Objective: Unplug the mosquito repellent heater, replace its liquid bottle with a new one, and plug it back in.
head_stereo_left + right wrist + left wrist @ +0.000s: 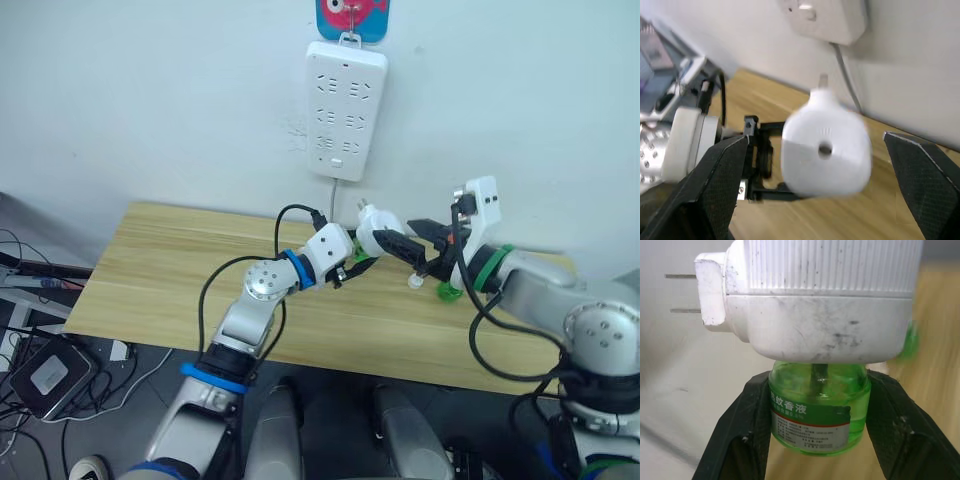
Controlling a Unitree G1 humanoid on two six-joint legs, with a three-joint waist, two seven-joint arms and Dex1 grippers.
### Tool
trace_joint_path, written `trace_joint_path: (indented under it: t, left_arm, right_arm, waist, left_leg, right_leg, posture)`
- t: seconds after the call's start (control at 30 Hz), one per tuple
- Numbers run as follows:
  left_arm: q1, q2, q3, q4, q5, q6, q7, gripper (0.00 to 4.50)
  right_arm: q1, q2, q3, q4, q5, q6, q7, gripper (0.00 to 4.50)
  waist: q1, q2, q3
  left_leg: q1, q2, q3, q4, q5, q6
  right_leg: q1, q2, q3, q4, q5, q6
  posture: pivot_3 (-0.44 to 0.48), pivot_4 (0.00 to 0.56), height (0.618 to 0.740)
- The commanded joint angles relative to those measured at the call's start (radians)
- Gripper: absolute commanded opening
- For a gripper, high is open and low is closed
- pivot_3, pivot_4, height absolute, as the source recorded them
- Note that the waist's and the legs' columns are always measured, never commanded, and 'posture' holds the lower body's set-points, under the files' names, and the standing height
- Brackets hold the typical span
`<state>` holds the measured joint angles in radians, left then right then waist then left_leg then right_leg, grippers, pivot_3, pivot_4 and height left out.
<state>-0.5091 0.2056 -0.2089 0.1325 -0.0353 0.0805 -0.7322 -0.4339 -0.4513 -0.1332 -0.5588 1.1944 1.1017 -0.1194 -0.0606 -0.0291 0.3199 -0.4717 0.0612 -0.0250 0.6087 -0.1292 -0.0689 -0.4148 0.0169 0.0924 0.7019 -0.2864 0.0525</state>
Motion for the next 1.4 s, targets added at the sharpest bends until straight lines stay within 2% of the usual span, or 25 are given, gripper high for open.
trace_joint_path:
  t: [0.03, 0.2, 0.3, 0.67, 0.97, 1.1, 1.13, 1.33, 1.4]
  left_arm:
    - [0.013, -0.061, 0.063, -0.153, -0.157, 0.123, 0.025, 2.24]
    - [0.023, -0.1, 0.079, -0.247, -0.26, 0.243, 0.037, 2.24]
    - [0.028, -0.087, 0.069, -0.277, -0.283, 0.282, 0.027, 2.24]
    - [0.056, -0.073, 0.068, -0.341, -0.35, 0.377, 0.043, 2.24]
    - [0.067, -0.074, 0.066, -0.354, -0.364, 0.385, 0.062, 2.24]
    - [0.074, -0.071, 0.062, -0.361, -0.366, 0.387, 0.063, 2.24]
    - [0.076, -0.069, 0.061, -0.362, -0.367, 0.387, 0.063, 2.24]
    - [0.079, -0.063, 0.058, -0.365, -0.358, 0.374, 0.068, 2.24]
    - [0.084, -0.051, 0.065, -0.375, -0.367, 0.379, 0.061, 2.97]
  right_arm:
    - [0.051, 0.029, 0.02, -0.106, -0.07, -0.082, -0.015, 4.5]
    - [0.053, 0.093, 0.076, -0.047, -0.229, -0.164, -0.024, 4.5]
    - [0.018, 0.121, 0.071, -0.01, -0.253, -0.191, -0.005, 4.5]
    - [-0.062, 0.192, 0.043, 0.008, -0.153, -0.166, 0.05, 4.5]
    - [-0.07, 0.184, 0.038, 0.039, -0.222, -0.165, 0.023, 4.5]
    - [-0.061, 0.17, 0.039, 0.031, -0.219, -0.148, 0.033, 3.28]
    - [-0.059, 0.167, 0.04, 0.028, -0.216, -0.143, 0.035, 3.16]
    - [-0.051, 0.167, 0.032, 0.012, -0.217, -0.143, 0.044, 3.16]
    - [-0.05, 0.175, 0.023, 0.011, -0.222, -0.158, 0.04, 3.15]
  waist:
    - [-0.005, 0.0, 0.0]
    - [-0.027, 0.001, -0.002]
    - [-0.032, 0.0, -0.006]
    - [-0.027, 0.001, -0.009]
    - [-0.026, 0.0, -0.012]
    - [-0.026, 0.0, -0.012]
    - [-0.026, 0.0, -0.012]
    - [-0.026, 0.0, -0.013]
    - [-0.026, 0.0, -0.013]
  left_leg:
    - [0.0, 0.0, 0.0, 0.0, 0.0, 0.0]
    - [0.002, 0.0, 0.0, 0.0, 0.0, 0.0]
    - [0.003, 0.001, 0.0, 0.0, 0.0, 0.0]
    - [0.002, 0.001, 0.0, 0.0, 0.0, 0.0]
    - [0.002, 0.0, 0.0, 0.0, 0.0, 0.0]
    - [0.002, 0.0, 0.0, 0.0, 0.0, 0.0]
    - [0.002, 0.0, 0.0, 0.0, 0.0, 0.0]
    - [0.002, 0.0, 0.0, 0.0, 0.0, 0.0]
    - [0.002, 0.0, 0.0, 0.0, 0.0, 0.0]
  right_leg:
    - [0.0, 0.0, 0.001, 0.0, 0.0, 0.0]
    - [0.001, 0.0, 0.001, 0.0, 0.0, 0.0]
    - [0.002, 0.001, 0.002, 0.0, 0.0, 0.0]
    - [0.002, 0.001, 0.001, -0.001, 0.0, 0.0]
    - [0.002, 0.001, 0.002, -0.001, 0.0, 0.0]
    - [0.002, 0.001, 0.001, -0.001, 0.0, 0.0]
    - [0.002, 0.001, 0.001, -0.001, 0.0, 0.0]
    - [0.002, 0.001, 0.002, -0.001, 0.0, 0.0]
    - [0.002, 0.001, 0.002, -0.001, 0.0, 0.0]
  posture:
    - [-0.117, 0.263, 0.74]
    - [-0.129, 0.263, 0.74]
    - [-0.128, 0.264, 0.74]
    - [-0.104, 0.258, 0.74]
    - [-0.096, 0.249, 0.74]
    - [-0.096, 0.247, 0.74]
    - [-0.096, 0.246, 0.74]
    - [-0.091, 0.239, 0.74]
    - [-0.089, 0.235, 0.74]
